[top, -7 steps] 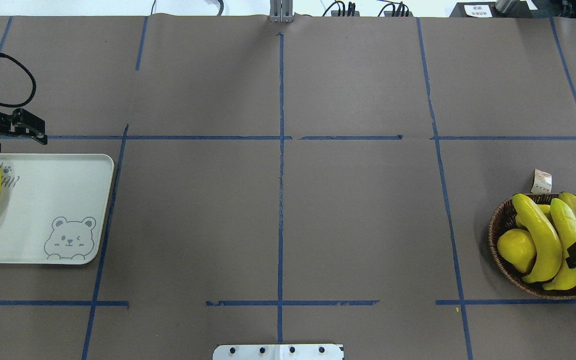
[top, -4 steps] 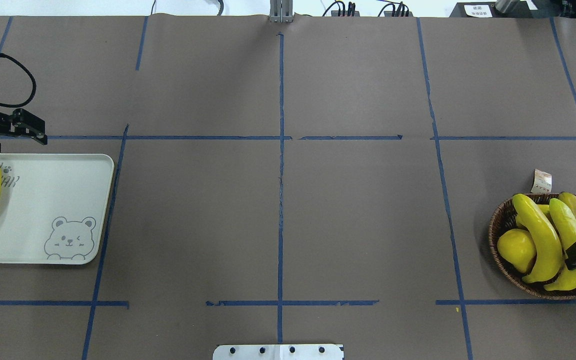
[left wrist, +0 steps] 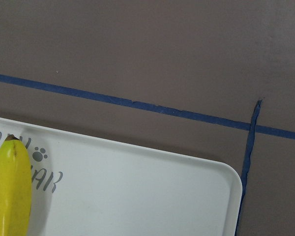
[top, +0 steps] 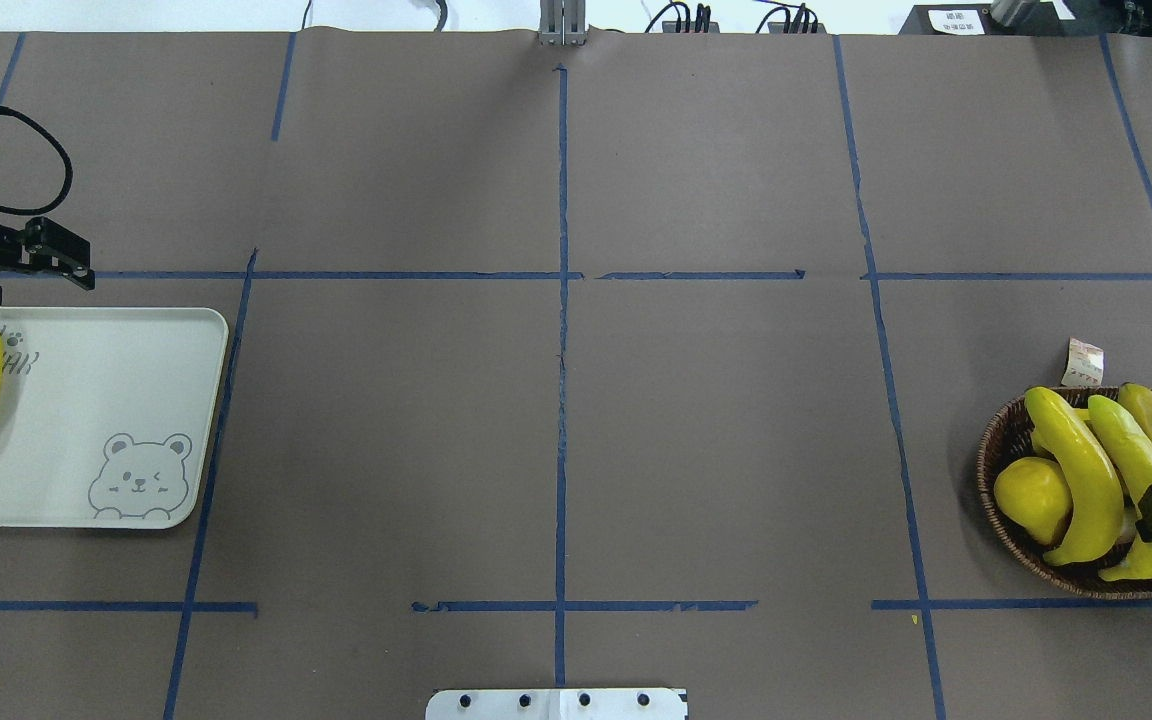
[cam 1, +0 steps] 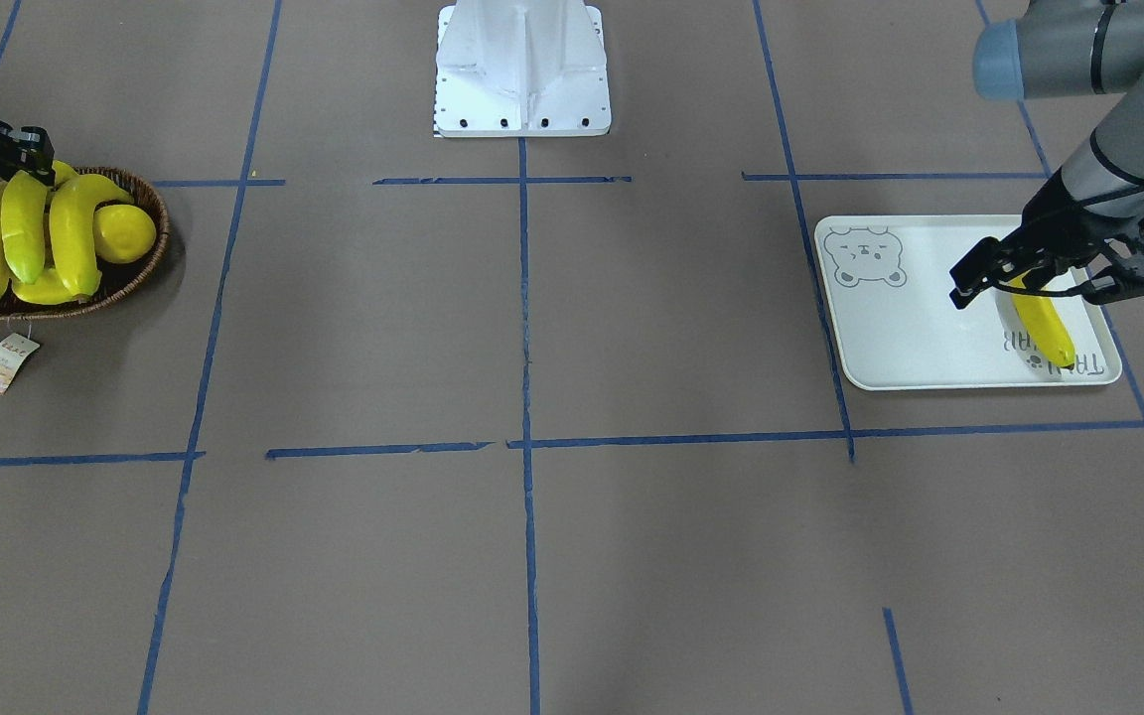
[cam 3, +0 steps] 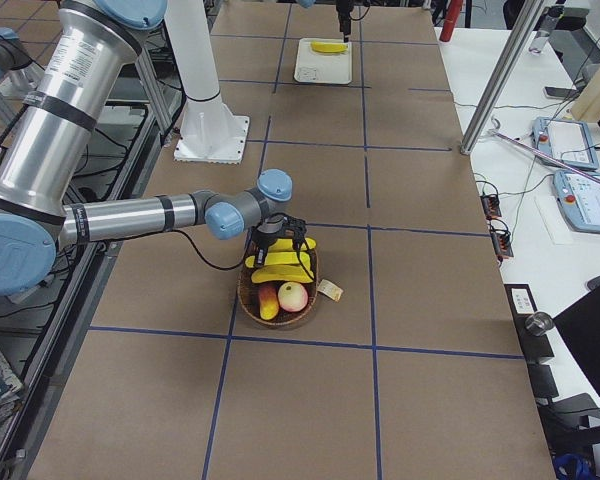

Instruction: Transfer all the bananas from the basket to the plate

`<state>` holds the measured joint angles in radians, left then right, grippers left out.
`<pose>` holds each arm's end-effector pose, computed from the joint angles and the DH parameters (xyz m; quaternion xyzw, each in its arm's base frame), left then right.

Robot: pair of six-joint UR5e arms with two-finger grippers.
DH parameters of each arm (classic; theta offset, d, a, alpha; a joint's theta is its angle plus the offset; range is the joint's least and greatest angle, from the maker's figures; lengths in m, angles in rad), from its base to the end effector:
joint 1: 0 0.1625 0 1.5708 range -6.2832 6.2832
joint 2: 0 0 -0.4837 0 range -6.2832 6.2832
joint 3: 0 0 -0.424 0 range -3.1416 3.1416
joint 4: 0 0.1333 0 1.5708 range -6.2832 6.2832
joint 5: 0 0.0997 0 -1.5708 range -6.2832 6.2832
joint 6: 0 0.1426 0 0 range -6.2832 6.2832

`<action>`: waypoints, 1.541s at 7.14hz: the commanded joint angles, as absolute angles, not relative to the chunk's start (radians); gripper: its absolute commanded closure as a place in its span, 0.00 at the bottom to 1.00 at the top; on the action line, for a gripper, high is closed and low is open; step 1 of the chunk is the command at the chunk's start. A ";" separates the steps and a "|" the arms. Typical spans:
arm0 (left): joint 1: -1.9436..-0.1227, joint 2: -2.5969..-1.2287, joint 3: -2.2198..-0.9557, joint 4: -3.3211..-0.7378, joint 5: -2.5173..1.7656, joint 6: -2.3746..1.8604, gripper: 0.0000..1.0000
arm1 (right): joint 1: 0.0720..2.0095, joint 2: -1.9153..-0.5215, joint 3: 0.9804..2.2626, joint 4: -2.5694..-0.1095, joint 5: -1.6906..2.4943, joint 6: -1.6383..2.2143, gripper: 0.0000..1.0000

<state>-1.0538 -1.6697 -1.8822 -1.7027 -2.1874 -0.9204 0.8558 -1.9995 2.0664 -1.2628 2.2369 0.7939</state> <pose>0.2435 -0.5311 0.5229 -0.0004 0.3880 -0.1043 0.9157 -0.1992 -0.2983 0.6419 -0.0917 -0.3547 -0.0243 0.9302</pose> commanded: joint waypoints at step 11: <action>-1.054 -1.671 -1.873 -1.709 -2.189 -0.922 0.00 | 1.147 -1.677 2.490 -2.026 2.241 0.565 1.00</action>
<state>-1.0538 -1.6705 -1.8752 -1.7053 -2.1890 -0.9214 1.0992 -1.9003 2.4542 -1.7499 2.2411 0.6252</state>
